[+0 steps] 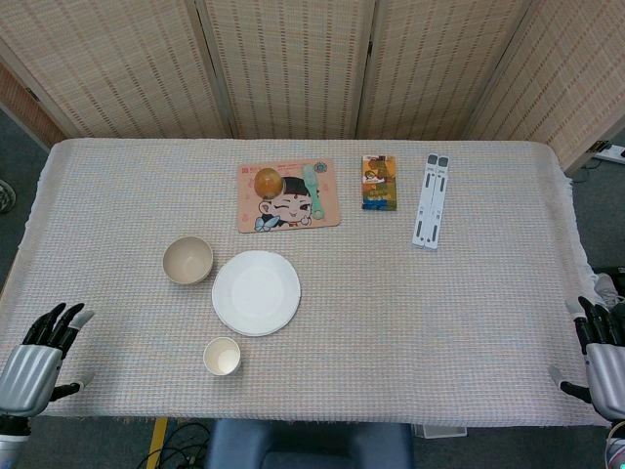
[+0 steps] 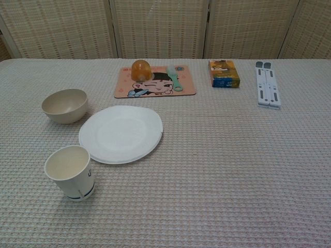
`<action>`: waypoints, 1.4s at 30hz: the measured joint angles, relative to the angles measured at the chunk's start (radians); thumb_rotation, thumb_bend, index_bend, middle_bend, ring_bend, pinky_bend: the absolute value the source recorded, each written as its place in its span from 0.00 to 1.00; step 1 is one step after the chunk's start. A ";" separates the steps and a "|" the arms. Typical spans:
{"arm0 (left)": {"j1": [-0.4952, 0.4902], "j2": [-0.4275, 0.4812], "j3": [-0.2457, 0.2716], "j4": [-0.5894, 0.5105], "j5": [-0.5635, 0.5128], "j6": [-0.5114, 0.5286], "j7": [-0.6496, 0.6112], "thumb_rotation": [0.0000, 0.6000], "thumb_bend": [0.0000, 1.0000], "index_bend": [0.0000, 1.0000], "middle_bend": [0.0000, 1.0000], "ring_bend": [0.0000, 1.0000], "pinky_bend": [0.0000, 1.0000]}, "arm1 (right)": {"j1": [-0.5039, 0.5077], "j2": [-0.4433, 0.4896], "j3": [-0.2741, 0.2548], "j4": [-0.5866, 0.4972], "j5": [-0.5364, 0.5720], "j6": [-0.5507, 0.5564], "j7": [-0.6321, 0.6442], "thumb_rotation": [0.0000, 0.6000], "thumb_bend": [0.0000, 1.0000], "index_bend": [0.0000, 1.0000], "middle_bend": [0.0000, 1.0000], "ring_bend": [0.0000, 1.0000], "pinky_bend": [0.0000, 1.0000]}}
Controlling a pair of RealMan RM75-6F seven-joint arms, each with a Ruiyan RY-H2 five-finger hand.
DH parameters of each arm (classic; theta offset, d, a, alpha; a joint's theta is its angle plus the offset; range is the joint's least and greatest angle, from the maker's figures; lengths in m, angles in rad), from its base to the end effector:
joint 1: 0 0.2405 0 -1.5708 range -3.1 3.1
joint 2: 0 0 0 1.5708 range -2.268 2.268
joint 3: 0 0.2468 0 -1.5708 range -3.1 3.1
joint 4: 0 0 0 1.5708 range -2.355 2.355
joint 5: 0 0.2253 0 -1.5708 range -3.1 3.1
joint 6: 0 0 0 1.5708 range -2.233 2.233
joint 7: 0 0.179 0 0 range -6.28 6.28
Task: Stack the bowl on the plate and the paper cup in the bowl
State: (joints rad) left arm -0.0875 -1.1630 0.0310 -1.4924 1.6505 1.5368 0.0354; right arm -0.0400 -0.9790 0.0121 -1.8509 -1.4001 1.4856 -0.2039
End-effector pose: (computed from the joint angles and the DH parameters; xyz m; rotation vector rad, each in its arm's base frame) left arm -0.3080 0.1987 0.1222 -1.5637 -0.7758 -0.8831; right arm -0.3131 -0.1663 0.1603 1.3048 -0.9747 0.6515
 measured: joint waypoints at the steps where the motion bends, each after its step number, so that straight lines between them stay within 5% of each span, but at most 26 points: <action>1: 0.000 0.000 0.000 0.000 0.000 0.001 -0.001 1.00 0.17 0.16 0.12 0.00 0.16 | 0.000 0.000 0.000 0.000 0.001 0.000 0.000 1.00 0.22 0.00 0.00 0.00 0.00; 23: -0.044 0.012 -0.007 -0.025 0.018 -0.042 -0.027 1.00 0.17 0.17 0.12 0.00 0.16 | -0.010 0.000 -0.006 -0.001 -0.030 0.020 0.010 1.00 0.19 0.00 0.00 0.00 0.00; 33: -0.144 0.023 -0.040 -0.072 0.023 -0.148 -0.020 1.00 0.17 0.26 0.11 0.00 0.16 | 0.009 0.007 0.002 0.005 0.001 -0.023 0.029 1.00 0.19 0.00 0.00 0.00 0.00; 42: -0.261 -0.019 -0.080 -0.010 0.010 -0.264 -0.108 1.00 0.22 0.30 0.11 0.00 0.16 | 0.023 0.010 0.015 0.011 0.042 -0.051 0.036 1.00 0.19 0.00 0.00 0.00 0.00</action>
State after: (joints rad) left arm -0.3485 -1.1818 -0.0490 -1.5020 1.6606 1.2729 -0.0729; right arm -0.0172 -0.9688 0.0274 -1.8402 -1.3584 1.4343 -0.1681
